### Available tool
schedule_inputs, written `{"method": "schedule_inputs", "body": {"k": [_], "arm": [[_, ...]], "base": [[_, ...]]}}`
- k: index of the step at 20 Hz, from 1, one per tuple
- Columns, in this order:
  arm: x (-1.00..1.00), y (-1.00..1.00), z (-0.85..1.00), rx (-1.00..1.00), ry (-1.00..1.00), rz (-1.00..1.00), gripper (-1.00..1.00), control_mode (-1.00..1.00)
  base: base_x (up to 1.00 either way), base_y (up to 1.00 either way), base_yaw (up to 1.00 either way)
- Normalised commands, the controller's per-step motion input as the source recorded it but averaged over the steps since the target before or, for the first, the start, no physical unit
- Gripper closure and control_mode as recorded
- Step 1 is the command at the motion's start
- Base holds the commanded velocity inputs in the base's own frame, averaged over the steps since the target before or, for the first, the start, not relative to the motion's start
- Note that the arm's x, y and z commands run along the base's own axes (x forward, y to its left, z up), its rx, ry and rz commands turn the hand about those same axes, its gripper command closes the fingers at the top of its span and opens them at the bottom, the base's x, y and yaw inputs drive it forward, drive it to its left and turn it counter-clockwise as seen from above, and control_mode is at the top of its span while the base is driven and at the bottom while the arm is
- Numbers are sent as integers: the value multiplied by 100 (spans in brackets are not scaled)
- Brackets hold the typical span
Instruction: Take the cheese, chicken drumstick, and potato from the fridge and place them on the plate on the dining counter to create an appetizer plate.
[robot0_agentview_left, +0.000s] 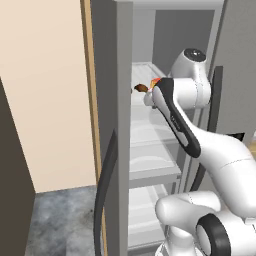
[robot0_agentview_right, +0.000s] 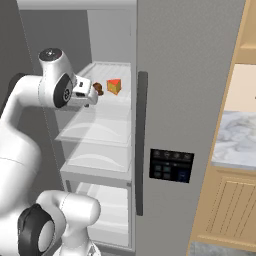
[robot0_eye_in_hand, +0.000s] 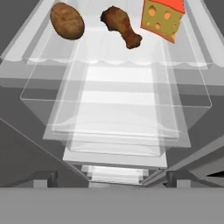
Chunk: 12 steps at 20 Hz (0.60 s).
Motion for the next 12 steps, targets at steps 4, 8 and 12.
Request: {"method": "schedule_inputs", "body": {"k": [4, 8, 12], "arm": [[41, 4, 8, 0, 0, 0, -100, -100], [45, 0, 0, 0, 0, 0, -100, -100], [47, 0, -1, 0, 0, 0, -100, -100]], "base": [[0, 0, 0], [0, 0, 0], [0, 0, 0]]}}
